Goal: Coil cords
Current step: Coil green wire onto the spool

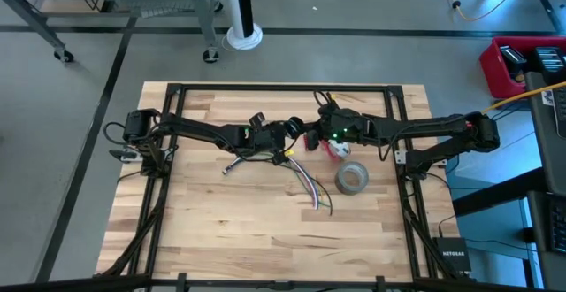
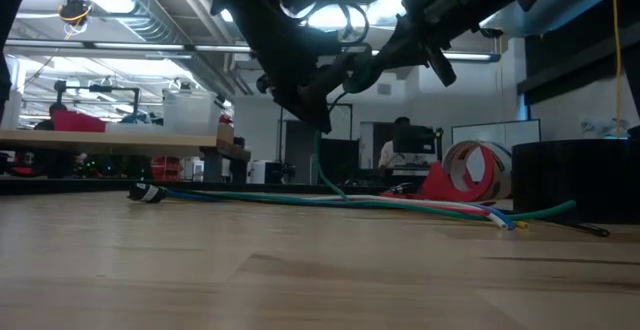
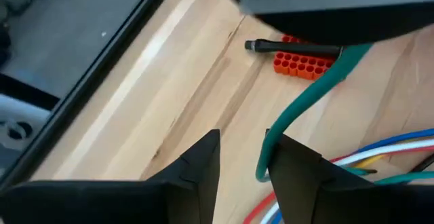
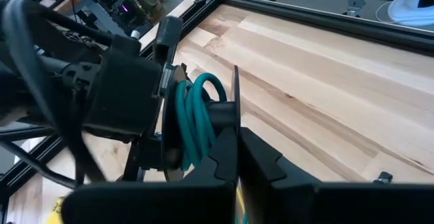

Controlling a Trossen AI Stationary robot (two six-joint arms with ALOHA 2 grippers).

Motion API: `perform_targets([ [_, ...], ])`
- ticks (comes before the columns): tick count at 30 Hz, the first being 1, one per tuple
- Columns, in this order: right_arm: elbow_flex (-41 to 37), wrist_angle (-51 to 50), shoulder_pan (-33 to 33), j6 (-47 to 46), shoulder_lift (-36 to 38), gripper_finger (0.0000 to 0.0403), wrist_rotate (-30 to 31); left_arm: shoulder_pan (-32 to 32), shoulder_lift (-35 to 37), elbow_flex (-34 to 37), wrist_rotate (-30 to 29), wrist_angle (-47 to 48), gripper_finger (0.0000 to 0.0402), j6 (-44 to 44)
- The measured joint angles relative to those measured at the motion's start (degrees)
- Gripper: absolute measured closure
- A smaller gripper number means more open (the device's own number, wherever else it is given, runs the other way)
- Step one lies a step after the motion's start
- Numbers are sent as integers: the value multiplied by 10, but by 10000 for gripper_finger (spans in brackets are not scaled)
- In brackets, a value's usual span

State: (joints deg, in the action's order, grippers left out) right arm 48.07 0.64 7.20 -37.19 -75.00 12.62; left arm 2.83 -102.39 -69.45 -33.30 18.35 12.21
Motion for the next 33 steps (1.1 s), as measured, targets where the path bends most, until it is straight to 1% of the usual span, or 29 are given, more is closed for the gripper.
perform_targets([
  [3,0,10,0,0,0,398,-1,0,0,0,0,6,290,22],
  [6,0,25,0,0,0,398,-15,0,0,2,0,11,290,38],
  [13,0,29,0,0,5,398,-17,0,0,27,0,13,290,76],
  [23,0,28,0,0,21,398,-17,0,0,63,-7,-15,292,105],
  [25,0,29,0,0,22,398,-17,0,0,64,-12,-13,301,110],
  [27,0,29,0,0,22,398,-17,0,0,64,-15,-15,318,109],
  [32,0,27,0,0,22,398,-17,0,0,64,-19,-19,384,100],
  [33,0,26,0,0,22,398,-18,0,0,64,-20,-19,391,99],
])
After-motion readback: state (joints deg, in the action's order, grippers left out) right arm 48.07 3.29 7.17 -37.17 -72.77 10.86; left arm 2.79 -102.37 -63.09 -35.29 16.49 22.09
